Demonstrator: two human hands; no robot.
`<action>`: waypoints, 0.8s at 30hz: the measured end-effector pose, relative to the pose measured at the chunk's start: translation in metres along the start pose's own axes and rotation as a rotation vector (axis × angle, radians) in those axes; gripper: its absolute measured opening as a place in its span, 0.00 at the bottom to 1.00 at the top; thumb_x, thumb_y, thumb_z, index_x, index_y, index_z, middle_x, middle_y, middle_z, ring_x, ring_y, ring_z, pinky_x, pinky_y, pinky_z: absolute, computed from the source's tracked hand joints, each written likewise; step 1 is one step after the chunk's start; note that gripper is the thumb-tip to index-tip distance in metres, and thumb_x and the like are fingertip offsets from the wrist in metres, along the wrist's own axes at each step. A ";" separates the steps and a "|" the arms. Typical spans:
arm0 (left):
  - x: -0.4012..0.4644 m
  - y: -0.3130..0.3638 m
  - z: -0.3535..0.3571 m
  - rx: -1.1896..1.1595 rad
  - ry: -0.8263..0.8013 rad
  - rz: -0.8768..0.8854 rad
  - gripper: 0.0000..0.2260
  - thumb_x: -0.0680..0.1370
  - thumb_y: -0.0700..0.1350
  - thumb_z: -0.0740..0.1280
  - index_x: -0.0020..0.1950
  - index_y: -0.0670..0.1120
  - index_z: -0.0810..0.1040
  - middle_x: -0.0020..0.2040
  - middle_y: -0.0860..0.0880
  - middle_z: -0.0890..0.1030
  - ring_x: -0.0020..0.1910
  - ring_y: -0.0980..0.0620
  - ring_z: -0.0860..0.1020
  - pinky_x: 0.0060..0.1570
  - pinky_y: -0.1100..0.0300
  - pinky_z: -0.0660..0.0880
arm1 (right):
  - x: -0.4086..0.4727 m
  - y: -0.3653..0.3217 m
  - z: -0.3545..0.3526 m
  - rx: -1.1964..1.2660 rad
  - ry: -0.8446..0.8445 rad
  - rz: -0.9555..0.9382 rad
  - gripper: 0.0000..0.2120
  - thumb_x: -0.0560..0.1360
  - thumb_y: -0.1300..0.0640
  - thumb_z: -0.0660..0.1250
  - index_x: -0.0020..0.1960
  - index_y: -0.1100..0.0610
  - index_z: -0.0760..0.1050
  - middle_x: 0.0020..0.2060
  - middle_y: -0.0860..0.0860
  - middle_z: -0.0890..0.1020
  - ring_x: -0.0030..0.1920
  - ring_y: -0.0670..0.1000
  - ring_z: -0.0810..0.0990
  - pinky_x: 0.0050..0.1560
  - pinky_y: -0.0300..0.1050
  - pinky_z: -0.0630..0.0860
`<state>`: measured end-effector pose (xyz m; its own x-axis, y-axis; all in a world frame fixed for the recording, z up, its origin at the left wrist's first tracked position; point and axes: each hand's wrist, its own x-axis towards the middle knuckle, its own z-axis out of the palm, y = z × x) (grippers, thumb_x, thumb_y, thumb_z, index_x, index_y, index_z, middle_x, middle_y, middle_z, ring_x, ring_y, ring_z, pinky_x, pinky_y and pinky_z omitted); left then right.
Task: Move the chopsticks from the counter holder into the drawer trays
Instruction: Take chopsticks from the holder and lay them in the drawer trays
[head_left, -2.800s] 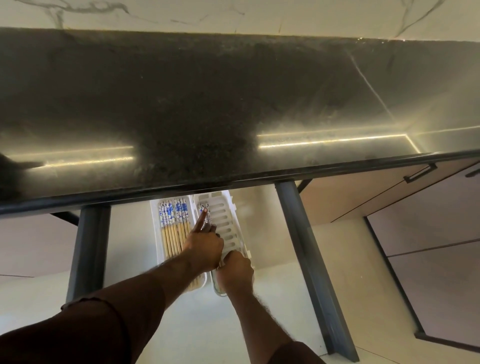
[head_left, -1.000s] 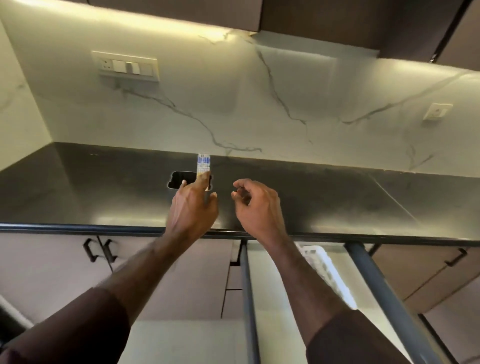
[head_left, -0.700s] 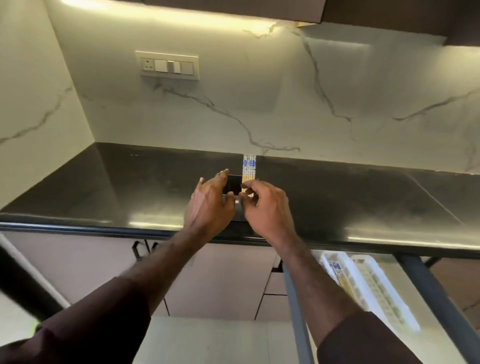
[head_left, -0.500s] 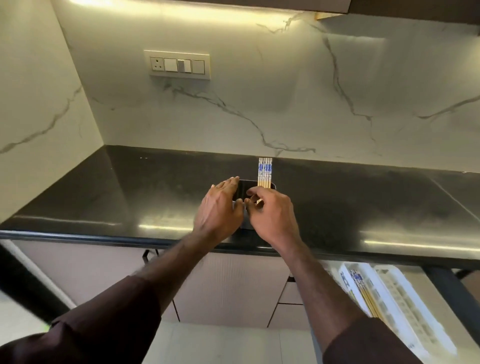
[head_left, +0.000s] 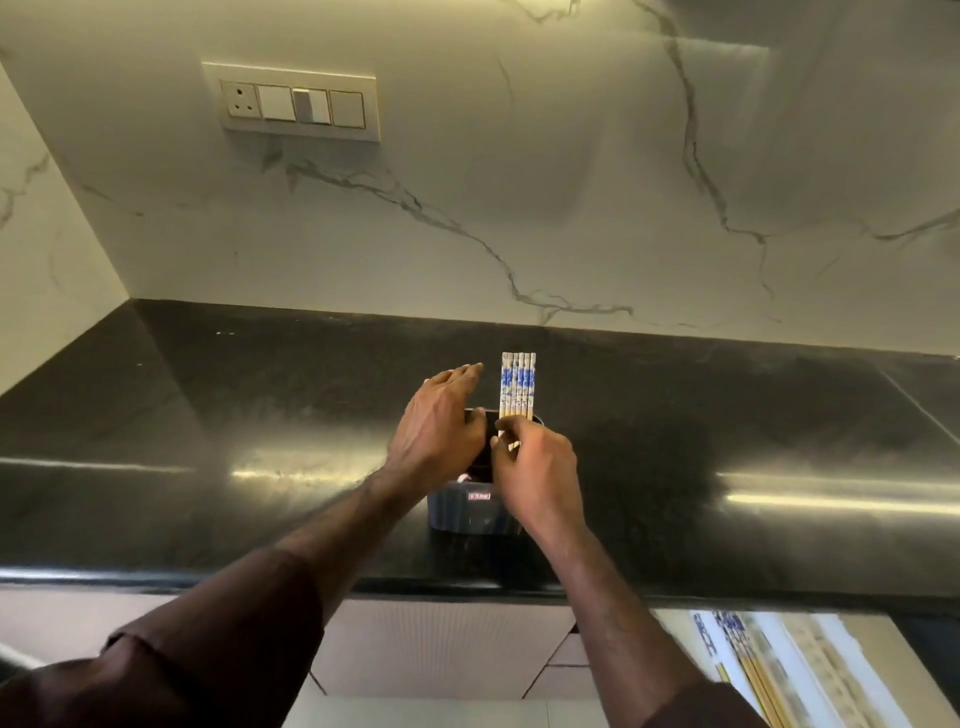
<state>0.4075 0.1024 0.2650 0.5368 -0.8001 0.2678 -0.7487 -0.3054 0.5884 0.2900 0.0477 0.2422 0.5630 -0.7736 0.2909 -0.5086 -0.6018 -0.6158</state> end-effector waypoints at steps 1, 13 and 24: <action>0.007 -0.001 0.005 -0.010 -0.011 -0.008 0.27 0.78 0.41 0.64 0.76 0.46 0.61 0.74 0.45 0.67 0.74 0.46 0.65 0.71 0.49 0.64 | 0.005 0.004 0.002 0.003 -0.011 0.020 0.11 0.77 0.54 0.68 0.59 0.52 0.77 0.49 0.47 0.83 0.46 0.42 0.81 0.46 0.35 0.79; 0.050 -0.009 0.040 -0.133 -0.076 0.042 0.27 0.77 0.40 0.63 0.76 0.48 0.62 0.55 0.42 0.82 0.41 0.52 0.77 0.49 0.57 0.78 | 0.033 0.021 0.021 -0.012 -0.047 0.136 0.10 0.79 0.54 0.65 0.59 0.53 0.76 0.43 0.47 0.84 0.41 0.45 0.83 0.42 0.42 0.82; 0.065 -0.009 0.057 -0.152 -0.077 -0.033 0.33 0.75 0.38 0.66 0.78 0.44 0.56 0.53 0.43 0.84 0.41 0.50 0.81 0.74 0.46 0.53 | 0.039 0.018 0.025 -0.128 -0.092 0.237 0.08 0.79 0.58 0.63 0.57 0.53 0.76 0.46 0.49 0.83 0.46 0.50 0.83 0.44 0.44 0.81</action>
<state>0.4267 0.0239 0.2333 0.5244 -0.8297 0.1910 -0.6605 -0.2549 0.7062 0.3188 0.0117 0.2243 0.4724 -0.8779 0.0786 -0.7080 -0.4311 -0.5593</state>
